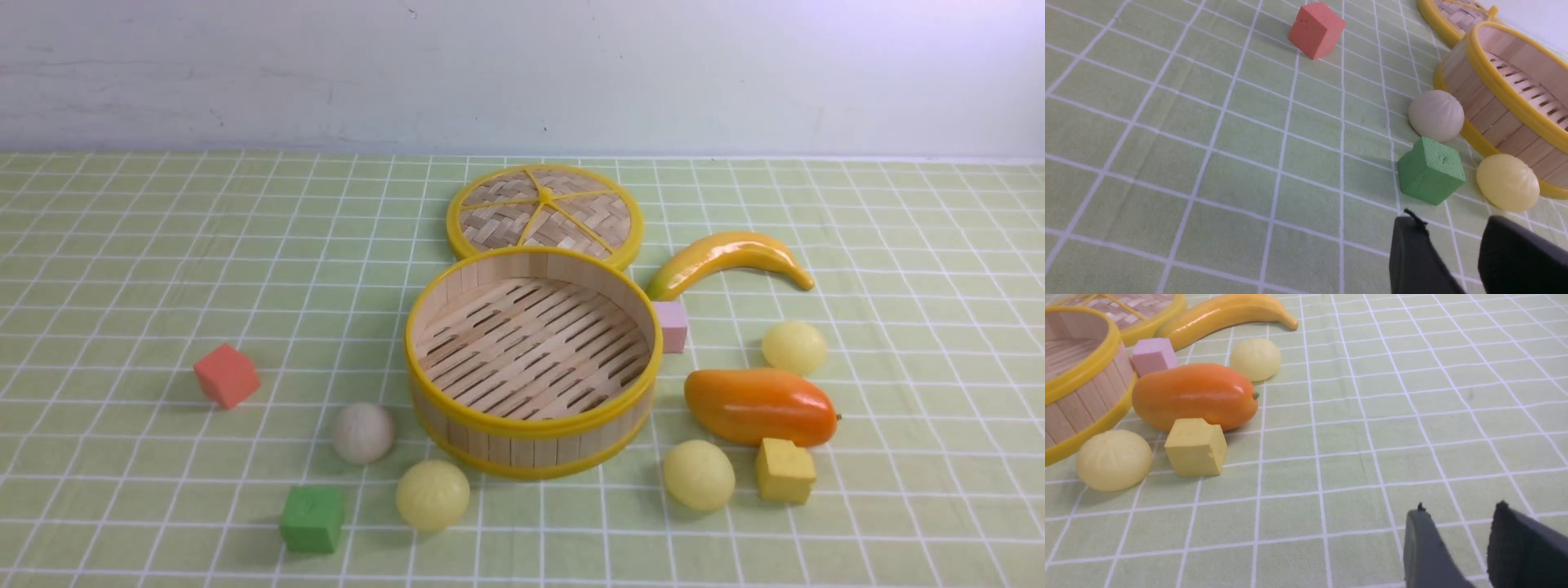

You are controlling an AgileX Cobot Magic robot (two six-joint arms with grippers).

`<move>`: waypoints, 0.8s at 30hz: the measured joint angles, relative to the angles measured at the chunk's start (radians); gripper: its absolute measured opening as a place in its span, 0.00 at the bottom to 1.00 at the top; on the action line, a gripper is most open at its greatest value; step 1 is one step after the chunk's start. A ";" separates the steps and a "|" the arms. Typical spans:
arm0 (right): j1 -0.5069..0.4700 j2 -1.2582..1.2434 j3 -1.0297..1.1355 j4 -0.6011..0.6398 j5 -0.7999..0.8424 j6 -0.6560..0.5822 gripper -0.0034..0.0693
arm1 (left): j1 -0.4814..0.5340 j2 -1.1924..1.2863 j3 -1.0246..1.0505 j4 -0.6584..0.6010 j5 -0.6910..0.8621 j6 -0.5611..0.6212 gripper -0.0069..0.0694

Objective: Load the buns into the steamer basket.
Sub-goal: Use the left arm to grab a steamed stuffed bun

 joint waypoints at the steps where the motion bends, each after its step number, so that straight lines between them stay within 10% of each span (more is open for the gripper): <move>1: 0.000 0.000 0.000 0.000 0.000 0.000 0.38 | 0.000 0.000 0.000 0.000 0.000 0.000 0.40; 17: 0.000 0.000 0.000 0.000 0.000 0.000 0.38 | 0.000 0.000 -0.007 -0.476 -0.331 -0.179 0.39; 24: 0.000 0.000 0.000 0.000 0.000 0.000 0.38 | -0.022 0.082 -0.303 -0.468 0.028 0.000 0.14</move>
